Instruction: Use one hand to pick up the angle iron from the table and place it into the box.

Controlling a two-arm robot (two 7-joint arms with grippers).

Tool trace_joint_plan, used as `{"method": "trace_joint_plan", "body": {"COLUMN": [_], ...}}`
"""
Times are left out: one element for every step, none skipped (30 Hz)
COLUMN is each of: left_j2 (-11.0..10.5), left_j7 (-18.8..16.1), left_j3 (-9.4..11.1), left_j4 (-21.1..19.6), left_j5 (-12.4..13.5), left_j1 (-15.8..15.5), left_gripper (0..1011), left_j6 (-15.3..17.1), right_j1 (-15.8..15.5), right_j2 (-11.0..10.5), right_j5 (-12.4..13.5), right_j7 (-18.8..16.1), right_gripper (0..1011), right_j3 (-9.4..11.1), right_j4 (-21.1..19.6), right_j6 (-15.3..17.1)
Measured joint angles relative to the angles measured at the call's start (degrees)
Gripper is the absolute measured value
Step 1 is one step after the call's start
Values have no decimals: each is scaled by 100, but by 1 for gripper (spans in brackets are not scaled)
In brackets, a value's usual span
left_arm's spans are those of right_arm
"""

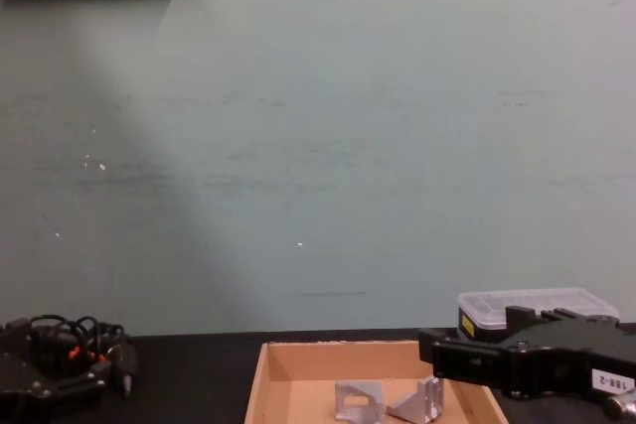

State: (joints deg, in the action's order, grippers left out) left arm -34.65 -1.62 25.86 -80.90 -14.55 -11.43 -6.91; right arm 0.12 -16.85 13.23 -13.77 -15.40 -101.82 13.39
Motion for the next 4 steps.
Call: {"method": "trace_joint_plan", "body": {"left_j2": [0, 0, 0, 0], "left_j7": [0, 0, 0, 0], "left_j3": [0, 0, 0, 0], "left_j4": [0, 0, 0, 0], "left_j5": [0, 0, 0, 0], "left_j1": [0, 0, 0, 0], "left_gripper": [1011, 1011, 1011, 1011], "left_j6": [0, 0, 0, 0], "right_j1": [0, 0, 0, 0], "right_j2": [0, 0, 0, 0], "right_j5": [0, 0, 0, 0], "right_j7": [0, 0, 0, 0], "right_gripper": [1003, 1003, 1003, 1003], "right_j3": [0, 0, 0, 0], "right_j4": [0, 0, 0, 0], "right_j6": [0, 0, 0, 0]}}
